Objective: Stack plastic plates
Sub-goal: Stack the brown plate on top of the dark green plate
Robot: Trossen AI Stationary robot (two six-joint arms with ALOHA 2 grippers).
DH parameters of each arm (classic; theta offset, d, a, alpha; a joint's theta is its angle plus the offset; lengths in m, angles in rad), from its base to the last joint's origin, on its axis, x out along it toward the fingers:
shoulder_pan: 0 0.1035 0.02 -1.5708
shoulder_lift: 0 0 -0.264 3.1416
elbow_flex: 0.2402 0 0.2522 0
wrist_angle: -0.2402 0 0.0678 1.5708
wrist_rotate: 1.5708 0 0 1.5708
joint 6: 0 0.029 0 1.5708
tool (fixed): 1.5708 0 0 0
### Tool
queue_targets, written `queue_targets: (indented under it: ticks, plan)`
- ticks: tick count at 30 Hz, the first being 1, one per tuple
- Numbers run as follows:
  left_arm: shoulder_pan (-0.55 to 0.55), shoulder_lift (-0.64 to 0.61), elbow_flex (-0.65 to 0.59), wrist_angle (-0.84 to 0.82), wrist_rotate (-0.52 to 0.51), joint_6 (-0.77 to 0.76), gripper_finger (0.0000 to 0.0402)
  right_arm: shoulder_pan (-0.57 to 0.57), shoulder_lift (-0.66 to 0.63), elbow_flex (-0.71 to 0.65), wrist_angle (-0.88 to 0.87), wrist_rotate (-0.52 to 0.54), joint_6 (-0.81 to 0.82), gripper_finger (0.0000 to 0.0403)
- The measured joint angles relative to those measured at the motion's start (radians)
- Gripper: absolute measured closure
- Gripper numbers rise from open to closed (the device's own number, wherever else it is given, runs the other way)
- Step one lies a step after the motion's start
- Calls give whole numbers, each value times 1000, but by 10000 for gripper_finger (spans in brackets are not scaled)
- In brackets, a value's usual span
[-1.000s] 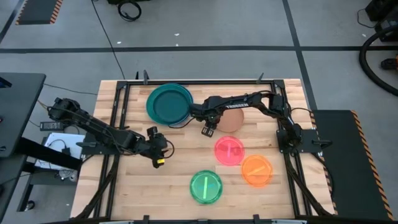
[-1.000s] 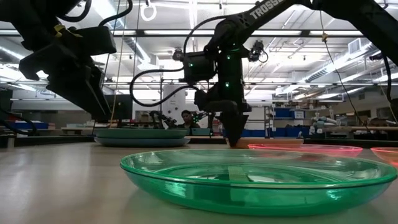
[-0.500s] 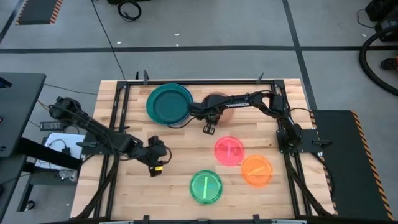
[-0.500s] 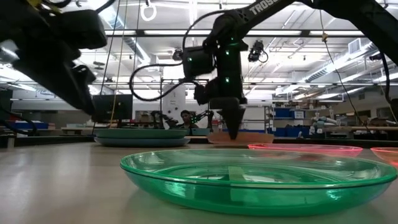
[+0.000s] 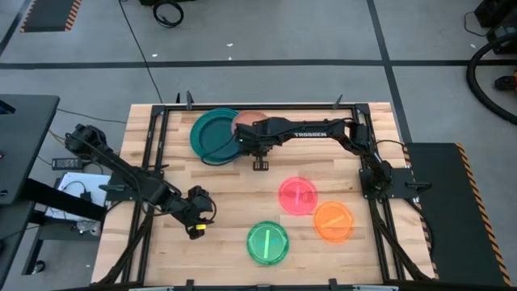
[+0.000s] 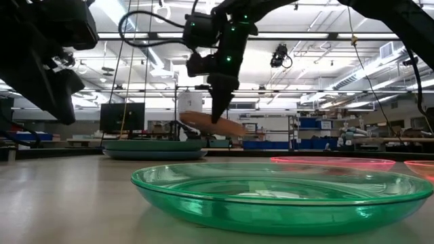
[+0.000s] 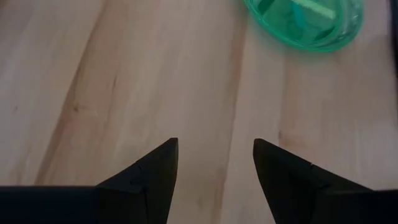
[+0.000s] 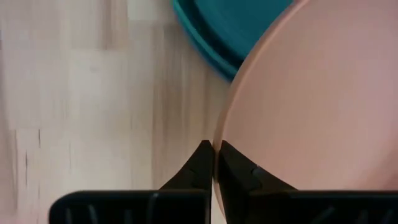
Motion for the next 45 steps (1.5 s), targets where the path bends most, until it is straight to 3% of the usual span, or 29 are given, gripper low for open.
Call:
queue_targets:
  ticks: [9,14,21,28,45]
  plan:
    - [-4,-63,0,25,0,9,185,3,8,2,189,-48,-19,385]
    - [-4,-113,0,73,-2,90,185,-13,8,2,326,-104,-64,385]
    - [-11,-163,0,81,-3,139,185,-27,8,2,449,-203,-313,385]
    - [-47,-164,0,83,-2,134,185,-61,9,2,399,-304,-521,385]
    - [-36,-162,0,121,-47,120,185,-62,90,-35,408,-174,-534,385]
